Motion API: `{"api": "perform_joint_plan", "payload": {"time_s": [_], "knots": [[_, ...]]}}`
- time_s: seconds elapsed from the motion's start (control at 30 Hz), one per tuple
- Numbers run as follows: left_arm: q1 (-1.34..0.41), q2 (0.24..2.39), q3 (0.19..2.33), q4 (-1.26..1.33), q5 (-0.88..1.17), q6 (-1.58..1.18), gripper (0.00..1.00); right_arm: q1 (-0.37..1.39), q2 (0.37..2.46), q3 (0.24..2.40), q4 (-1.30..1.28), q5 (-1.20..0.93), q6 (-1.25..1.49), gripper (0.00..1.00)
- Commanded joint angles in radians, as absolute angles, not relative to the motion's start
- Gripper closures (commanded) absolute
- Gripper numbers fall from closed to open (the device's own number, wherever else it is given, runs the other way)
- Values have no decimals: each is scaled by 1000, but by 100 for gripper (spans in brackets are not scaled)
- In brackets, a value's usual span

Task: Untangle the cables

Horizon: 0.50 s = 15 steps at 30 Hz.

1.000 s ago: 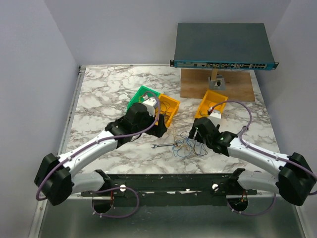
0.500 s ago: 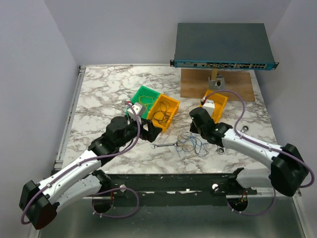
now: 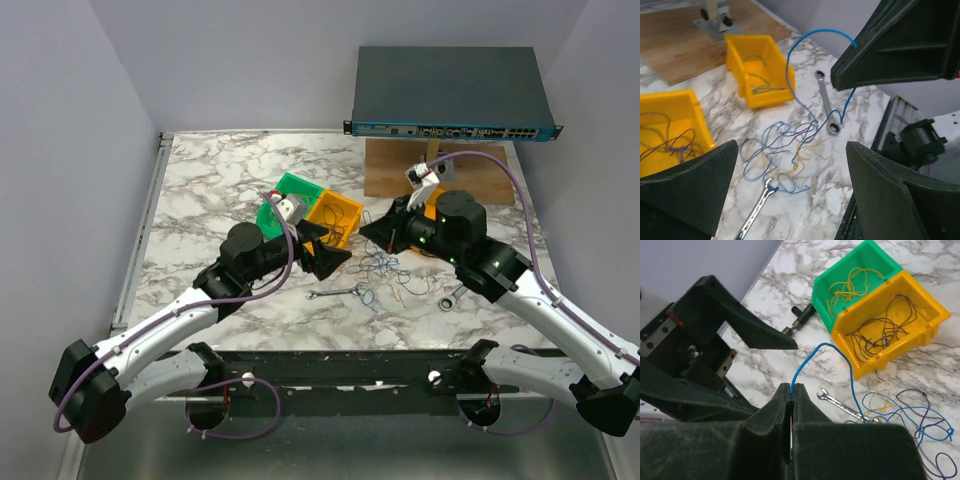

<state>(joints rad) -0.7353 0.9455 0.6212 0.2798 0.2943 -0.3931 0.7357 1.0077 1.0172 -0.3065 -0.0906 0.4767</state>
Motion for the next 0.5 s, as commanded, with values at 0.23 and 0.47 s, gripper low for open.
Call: {"api": "perform_joint_plan", "payload": {"time_s": [0.23,0.47], "knots": [[-739,1170,672,703,571,-612,3,733,1003,1055,-333,-233,505,99],[-742,1292,675,863,620,-698,3,733,989,1063,-328,-241,512,99]]}}
